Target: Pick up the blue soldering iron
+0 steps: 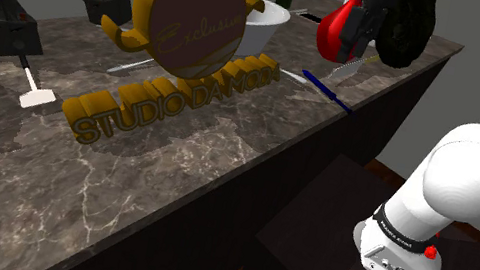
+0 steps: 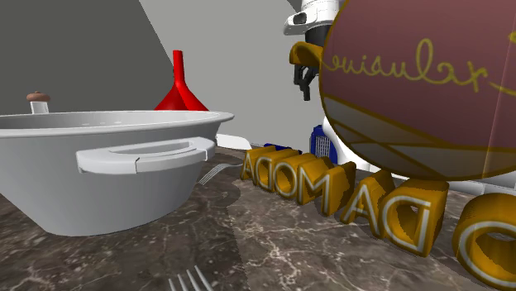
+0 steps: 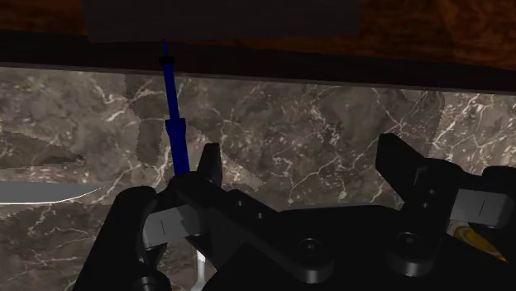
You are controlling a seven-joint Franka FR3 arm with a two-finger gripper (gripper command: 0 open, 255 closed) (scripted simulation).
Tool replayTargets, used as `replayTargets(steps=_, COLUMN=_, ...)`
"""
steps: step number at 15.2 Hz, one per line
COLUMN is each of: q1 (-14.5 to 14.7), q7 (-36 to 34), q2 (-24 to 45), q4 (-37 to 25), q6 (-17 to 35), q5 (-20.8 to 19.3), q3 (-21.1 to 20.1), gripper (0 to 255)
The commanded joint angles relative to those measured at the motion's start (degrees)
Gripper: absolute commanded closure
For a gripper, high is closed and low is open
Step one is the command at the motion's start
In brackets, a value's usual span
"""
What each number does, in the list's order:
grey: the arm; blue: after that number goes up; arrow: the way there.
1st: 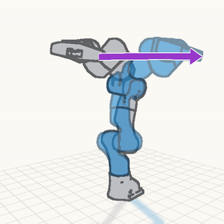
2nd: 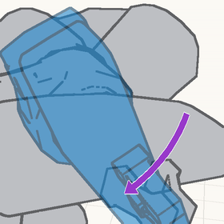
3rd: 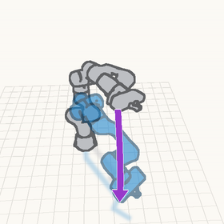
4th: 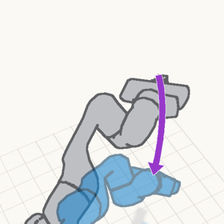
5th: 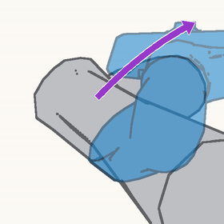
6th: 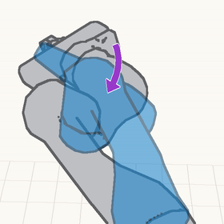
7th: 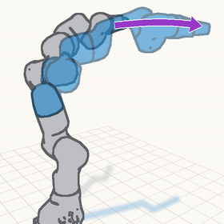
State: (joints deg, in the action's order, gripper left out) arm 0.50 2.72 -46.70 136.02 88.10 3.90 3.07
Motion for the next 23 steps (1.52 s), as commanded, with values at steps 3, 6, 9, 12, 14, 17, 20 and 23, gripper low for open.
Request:
replayTargets(steps=3, q1=-0.63, q7=2.07, q2=-1.12, q4=3.88, q6=5.52, q5=-1.3, q3=1.39, gripper=0)
replayTargets(steps=6, q1=-1.62, q7=5.17, q2=-1.86, q4=9.09, q6=14.16, q5=-3.08, q3=3.74, gripper=0)
replayTargets(steps=9, q1=-2.55, q7=8.35, q2=-1.3, q4=13.45, q6=23.3, q5=-4.62, q3=6.41, gripper=0)
replayTargets(steps=12, q1=-3.14, q7=11.35, q2=0.42, q4=16.56, q6=31.92, q5=-5.68, q3=9.14, gripper=0)
replayTargets(steps=14, q1=-3.19, q7=11.51, q2=0.66, q4=17.96, q6=33.55, q5=-5.78, q3=9.35, gripper=0)
replayTargets(steps=17, q1=-3.26, q7=11.76, q2=1.16, q4=19.99, q6=36.07, q5=-5.91, q3=9.67, gripper=0)
replayTargets(steps=20, q1=-3.3, q7=12.0, q2=1.72, q4=21.67, q6=38.3, q5=-6.02, q3=9.98, gripper=0)
replayTargets(steps=23, q1=-3.33, q7=11.98, q2=1.57, q4=21.77, q6=38.25, q5=-6.04, q3=9.95, gripper=255)
